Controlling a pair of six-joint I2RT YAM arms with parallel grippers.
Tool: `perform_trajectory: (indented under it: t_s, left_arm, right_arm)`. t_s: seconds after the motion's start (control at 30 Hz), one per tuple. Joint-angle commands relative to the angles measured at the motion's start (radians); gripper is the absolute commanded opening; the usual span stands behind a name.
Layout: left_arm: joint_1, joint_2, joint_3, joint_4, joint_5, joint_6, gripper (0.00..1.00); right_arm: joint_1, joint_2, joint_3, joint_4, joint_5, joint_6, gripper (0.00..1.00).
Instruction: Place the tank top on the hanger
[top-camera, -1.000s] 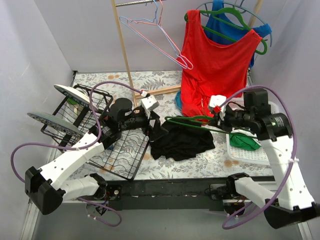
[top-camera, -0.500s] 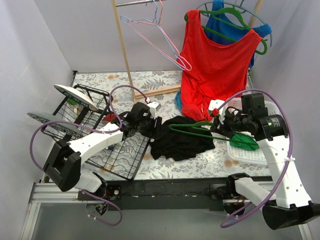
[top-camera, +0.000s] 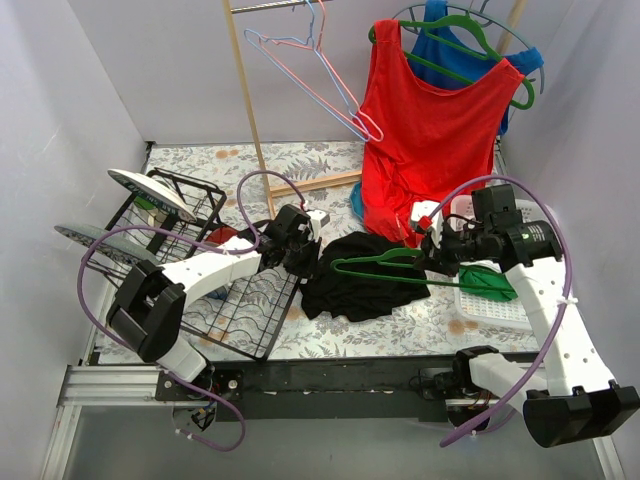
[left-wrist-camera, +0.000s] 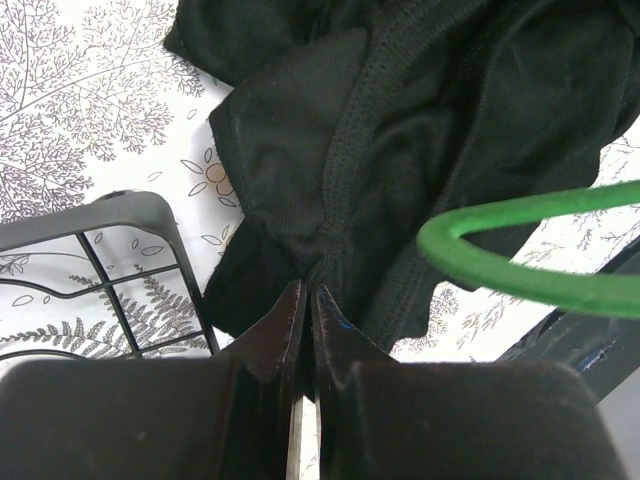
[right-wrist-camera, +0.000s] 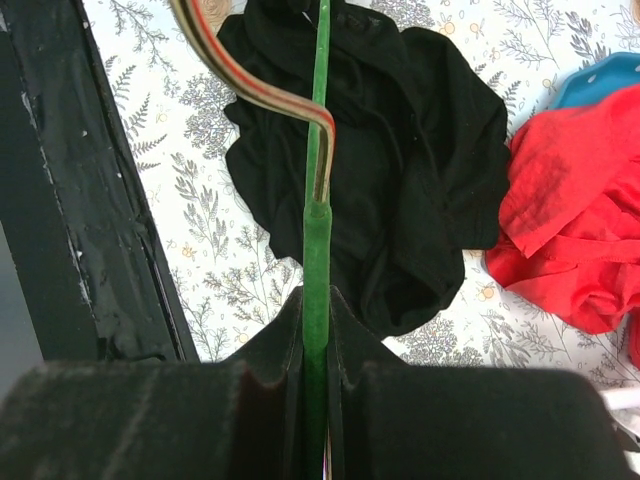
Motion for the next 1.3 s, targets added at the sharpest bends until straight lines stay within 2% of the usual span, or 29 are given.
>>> perform_trajectory:
  t_s: [0.0, 0.6, 0.97, 1.1, 1.27]
  left_arm:
    - [-0.001, -0.072, 0.046, -0.013, 0.000, 0.000, 0.00]
    - [-0.001, -0.146, 0.144, -0.025, 0.095, -0.056, 0.00]
    - [-0.001, -0.174, 0.207, 0.032, 0.154, -0.130, 0.00]
    - [-0.001, -0.186, 0.229, 0.058, 0.140, -0.159, 0.00]
    - [0.006, -0.191, 0.253, 0.010, 0.058, -0.156, 0.00]
  right_arm:
    - [-0.004, 0.018, 0.007, 0.019, -0.054, -0.034, 0.01]
    - [-0.004, 0.174, 0.028, 0.079, -0.165, -0.050, 0.01]
    - [-0.001, 0.210, -0.046, 0.315, -0.249, 0.028, 0.01]
    - [-0.001, 0.210, -0.087, 0.399, -0.197, 0.070, 0.01]
    - [-0.019, 0.138, -0.115, 0.452, -0.125, 0.081, 0.01]
